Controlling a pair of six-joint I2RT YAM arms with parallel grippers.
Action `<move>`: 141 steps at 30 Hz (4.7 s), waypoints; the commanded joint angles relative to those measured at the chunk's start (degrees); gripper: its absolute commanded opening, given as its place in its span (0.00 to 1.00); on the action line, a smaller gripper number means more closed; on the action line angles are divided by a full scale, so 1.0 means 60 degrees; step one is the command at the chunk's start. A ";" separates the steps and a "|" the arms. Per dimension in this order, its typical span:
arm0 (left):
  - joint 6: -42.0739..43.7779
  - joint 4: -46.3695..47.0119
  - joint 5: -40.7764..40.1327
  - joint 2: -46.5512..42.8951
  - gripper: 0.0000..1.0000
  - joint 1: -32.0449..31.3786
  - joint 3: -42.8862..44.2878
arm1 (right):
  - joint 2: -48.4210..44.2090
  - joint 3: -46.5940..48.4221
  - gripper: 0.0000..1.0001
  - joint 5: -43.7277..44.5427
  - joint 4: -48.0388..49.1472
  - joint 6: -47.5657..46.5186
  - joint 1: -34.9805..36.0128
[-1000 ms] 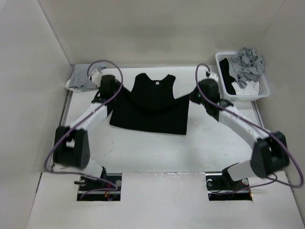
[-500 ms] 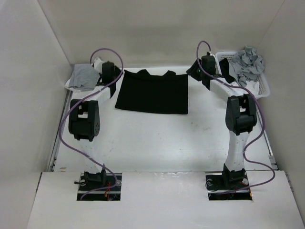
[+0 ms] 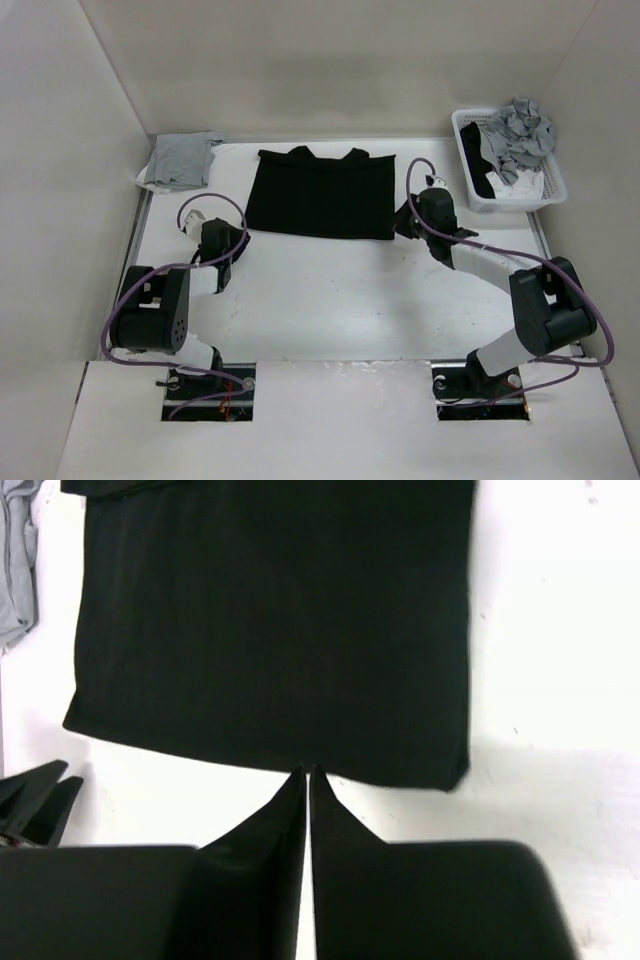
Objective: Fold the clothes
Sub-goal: Fold the tank top
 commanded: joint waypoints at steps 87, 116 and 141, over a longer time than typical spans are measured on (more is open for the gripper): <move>0.0142 -0.1473 -0.0362 -0.3451 0.00 0.0092 0.1959 | -0.1707 0.1331 0.03 -0.0751 -0.1192 0.0113 -0.0458; -0.0283 -0.0500 0.1937 -0.4990 0.01 0.0913 -0.1463 | -0.3175 -0.2383 0.03 -0.0388 0.0290 0.0685 -0.1047; 0.0260 -0.2349 0.2201 -0.7602 0.25 0.1075 -0.2564 | -0.2302 -0.3705 0.51 -0.0518 0.0684 0.1139 -0.0915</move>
